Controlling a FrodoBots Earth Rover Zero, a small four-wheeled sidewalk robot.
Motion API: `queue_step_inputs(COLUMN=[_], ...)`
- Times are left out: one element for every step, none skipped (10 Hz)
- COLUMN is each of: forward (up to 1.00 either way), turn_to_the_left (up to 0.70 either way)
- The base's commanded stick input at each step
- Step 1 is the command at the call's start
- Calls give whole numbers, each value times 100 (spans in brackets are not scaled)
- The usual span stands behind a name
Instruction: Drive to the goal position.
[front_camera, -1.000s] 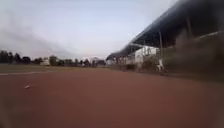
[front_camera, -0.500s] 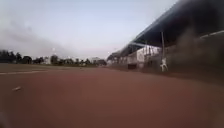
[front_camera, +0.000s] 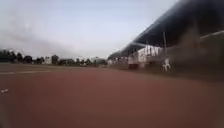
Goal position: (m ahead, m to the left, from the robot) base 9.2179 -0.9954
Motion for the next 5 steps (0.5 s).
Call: queue_step_inputs(forward=[70, 70, 70, 70, 70], turn_to_the_left=[0, 0, 0, 0, 0])
